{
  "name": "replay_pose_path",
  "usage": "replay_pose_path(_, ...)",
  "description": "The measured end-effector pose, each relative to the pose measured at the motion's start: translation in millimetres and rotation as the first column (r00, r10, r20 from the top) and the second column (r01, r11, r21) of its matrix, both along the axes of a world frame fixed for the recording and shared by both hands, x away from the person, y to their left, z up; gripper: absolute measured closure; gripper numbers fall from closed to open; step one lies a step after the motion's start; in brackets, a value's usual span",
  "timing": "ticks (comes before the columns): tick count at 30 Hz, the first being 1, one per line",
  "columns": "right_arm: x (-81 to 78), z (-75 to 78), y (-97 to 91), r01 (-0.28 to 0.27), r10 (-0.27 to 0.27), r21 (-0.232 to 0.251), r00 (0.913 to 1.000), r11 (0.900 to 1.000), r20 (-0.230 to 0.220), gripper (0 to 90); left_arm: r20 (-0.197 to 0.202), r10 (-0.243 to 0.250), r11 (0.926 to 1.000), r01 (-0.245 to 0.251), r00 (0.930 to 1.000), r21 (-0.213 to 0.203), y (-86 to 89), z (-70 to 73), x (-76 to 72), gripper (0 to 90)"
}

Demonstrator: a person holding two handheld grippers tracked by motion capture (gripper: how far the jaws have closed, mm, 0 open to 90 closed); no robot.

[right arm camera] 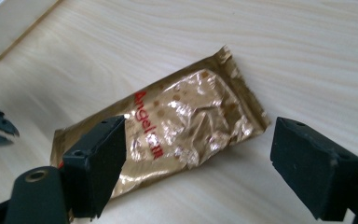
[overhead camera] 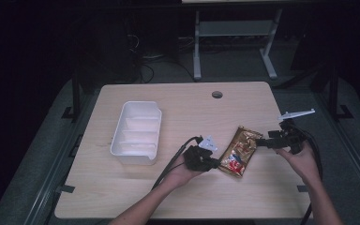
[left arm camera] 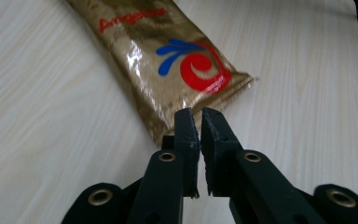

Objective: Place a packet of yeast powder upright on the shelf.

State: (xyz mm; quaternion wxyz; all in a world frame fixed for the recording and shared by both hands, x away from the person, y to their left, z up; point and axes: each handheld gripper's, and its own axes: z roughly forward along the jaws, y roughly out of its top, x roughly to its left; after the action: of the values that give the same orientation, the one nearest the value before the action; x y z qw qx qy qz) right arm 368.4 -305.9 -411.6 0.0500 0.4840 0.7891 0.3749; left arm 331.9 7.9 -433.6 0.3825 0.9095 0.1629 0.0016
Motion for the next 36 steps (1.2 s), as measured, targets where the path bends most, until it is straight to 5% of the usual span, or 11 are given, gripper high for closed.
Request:
replay_pose_path(7, 22.7, -2.9, 0.7, 0.026, -0.026, 0.009, 0.9993, 0.9996, -0.026, 18.9, -0.03, 0.004, 0.9997, -0.003, 0.9995, 0.024, -23.0, -3.1, 15.3, 87.0)
replay_pose_path(13, 39.2, -17.8, -2.5, 0.055, -0.053, 0.011, 0.9941, 0.9985, -0.095, 19.8, -0.039, -0.018, 0.9986, 0.02, 0.9991, 0.05, -44.8, -8.2, 19.5, 87.7)
replay_pose_path(21, 46.2, -35.1, -2.1, 0.061, -0.057, 0.026, 0.9891, 0.9978, -0.136, 23.3, -0.042, -0.027, 0.9962, 0.03, 0.9987, 0.082, -52.2, -11.2, 21.6, 88.2)
replay_pose_path(36, 46.8, -44.5, 9.0, -0.004, 0.014, 0.059, 0.9854, 0.9982, -0.17, 52.4, -0.05, -0.021, 0.9963, 0.025, 0.9985, 0.082, -51.6, -12.5, 22.5, 89.7)
